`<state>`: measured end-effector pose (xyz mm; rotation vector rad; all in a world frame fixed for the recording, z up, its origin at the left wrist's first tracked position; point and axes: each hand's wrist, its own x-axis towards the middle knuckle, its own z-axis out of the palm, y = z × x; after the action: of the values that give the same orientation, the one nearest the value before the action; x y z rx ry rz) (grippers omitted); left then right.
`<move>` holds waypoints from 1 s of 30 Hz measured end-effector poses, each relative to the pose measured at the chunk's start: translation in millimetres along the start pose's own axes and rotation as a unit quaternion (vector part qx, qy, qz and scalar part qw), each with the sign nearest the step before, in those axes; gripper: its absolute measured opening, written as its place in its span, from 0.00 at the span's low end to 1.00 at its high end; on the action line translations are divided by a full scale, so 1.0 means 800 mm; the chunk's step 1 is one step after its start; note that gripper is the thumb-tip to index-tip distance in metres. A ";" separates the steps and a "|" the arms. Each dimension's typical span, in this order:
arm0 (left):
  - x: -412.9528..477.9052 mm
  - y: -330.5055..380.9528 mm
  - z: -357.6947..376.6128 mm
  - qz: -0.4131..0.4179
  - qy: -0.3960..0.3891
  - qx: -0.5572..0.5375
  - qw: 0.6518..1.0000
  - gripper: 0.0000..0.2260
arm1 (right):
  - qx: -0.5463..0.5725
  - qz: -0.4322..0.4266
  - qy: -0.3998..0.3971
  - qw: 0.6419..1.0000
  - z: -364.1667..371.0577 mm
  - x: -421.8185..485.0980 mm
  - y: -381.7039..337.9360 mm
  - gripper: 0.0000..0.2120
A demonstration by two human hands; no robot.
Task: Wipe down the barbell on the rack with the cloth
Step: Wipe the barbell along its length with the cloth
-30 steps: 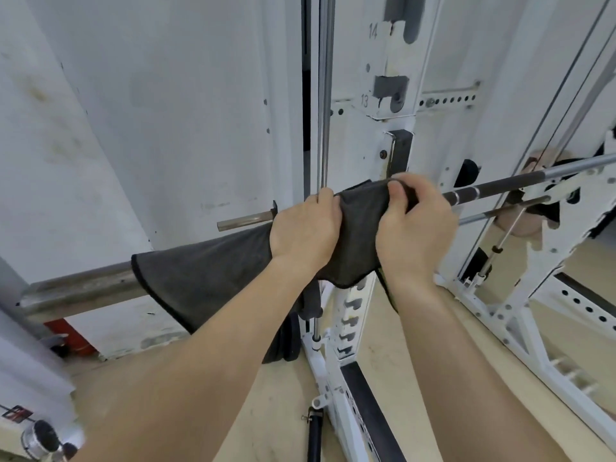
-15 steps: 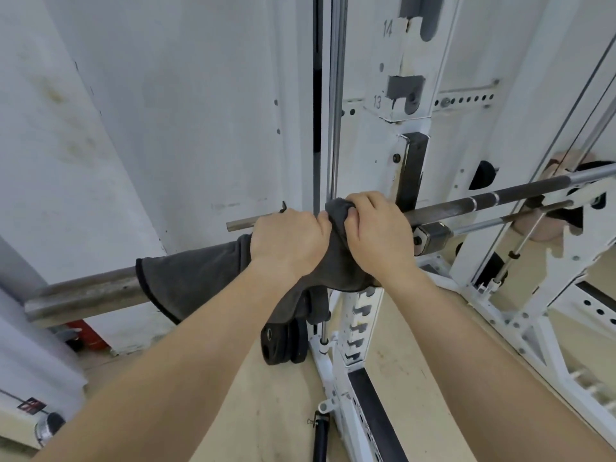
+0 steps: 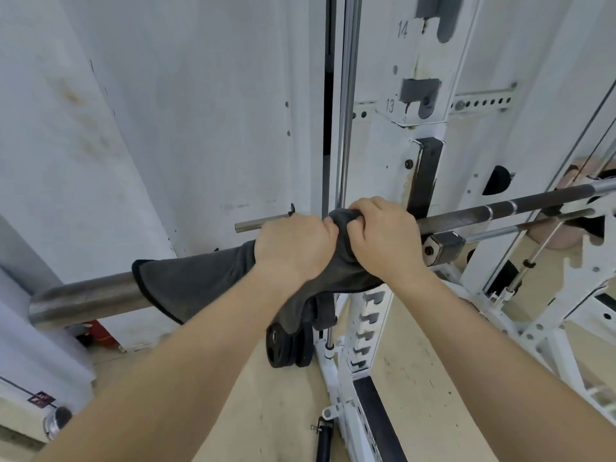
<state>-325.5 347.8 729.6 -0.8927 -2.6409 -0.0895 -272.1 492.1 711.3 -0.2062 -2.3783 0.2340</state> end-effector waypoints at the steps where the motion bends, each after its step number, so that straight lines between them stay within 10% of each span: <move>1: -0.011 0.005 0.002 0.004 0.060 0.036 0.998 0.19 | -0.006 0.000 -0.034 0.999 -0.002 0.009 0.001 0.15; 5: -0.029 0.006 0.015 0.021 0.118 0.071 0.990 0.20 | -0.006 0.024 -0.207 0.978 -0.003 0.052 0.001 0.17; 11: 0.029 -0.005 -0.016 -0.029 -0.157 -0.140 0.977 0.20 | -0.012 -0.009 -0.046 0.999 -0.001 0.021 0.000 0.13; 14: -0.001 0.004 -0.005 0.040 0.026 0.024 0.999 0.15 | 0.015 0.009 -0.082 0.996 -0.003 0.026 0.003 0.13; 18: -0.028 0.008 0.014 0.023 0.082 0.049 0.995 0.20 | 0.021 0.033 -0.212 0.977 -0.003 0.054 0.002 0.16; 24: 0.016 -0.002 -0.008 0.019 -0.054 -0.085 0.995 0.18 | 0.019 -0.014 0.006 1.000 -0.003 -0.003 0.000 0.19; 30: -0.030 0.012 0.008 0.039 0.064 0.051 0.996 0.19 | 0.006 0.026 -0.220 0.975 -0.003 0.052 0.000 0.18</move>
<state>-304.1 342.4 714.9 -0.9233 -2.4660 0.0081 -300.5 501.2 740.8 -0.2294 -2.8132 0.3472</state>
